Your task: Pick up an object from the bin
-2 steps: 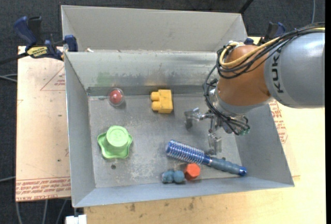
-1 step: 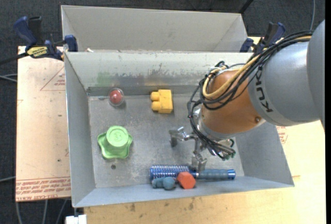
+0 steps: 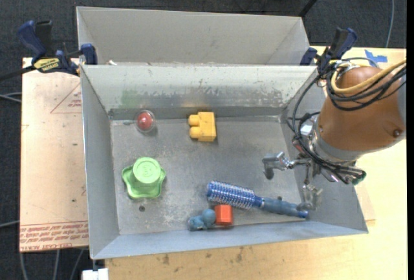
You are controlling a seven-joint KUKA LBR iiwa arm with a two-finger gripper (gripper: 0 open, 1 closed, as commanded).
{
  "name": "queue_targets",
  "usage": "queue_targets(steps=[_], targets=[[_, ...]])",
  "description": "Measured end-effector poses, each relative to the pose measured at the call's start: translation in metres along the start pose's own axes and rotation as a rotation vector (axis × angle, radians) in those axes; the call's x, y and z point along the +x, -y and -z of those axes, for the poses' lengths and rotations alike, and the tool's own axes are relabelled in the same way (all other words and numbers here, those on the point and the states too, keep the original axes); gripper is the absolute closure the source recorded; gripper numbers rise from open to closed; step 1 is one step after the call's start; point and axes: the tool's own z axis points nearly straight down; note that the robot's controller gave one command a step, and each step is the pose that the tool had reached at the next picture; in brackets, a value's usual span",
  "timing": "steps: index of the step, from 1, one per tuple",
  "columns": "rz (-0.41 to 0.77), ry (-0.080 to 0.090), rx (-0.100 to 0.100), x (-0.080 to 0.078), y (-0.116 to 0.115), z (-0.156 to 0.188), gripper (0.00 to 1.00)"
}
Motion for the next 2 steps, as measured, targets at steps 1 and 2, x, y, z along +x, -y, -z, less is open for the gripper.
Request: queue_targets(steps=[1,2], targets=[[-0.288,-0.002,-0.007,-0.0364,-0.0374,-0.0958,0.00],[-0.289,-0.002,-0.006,-0.0360,-0.0369,-0.0957,1.00]])
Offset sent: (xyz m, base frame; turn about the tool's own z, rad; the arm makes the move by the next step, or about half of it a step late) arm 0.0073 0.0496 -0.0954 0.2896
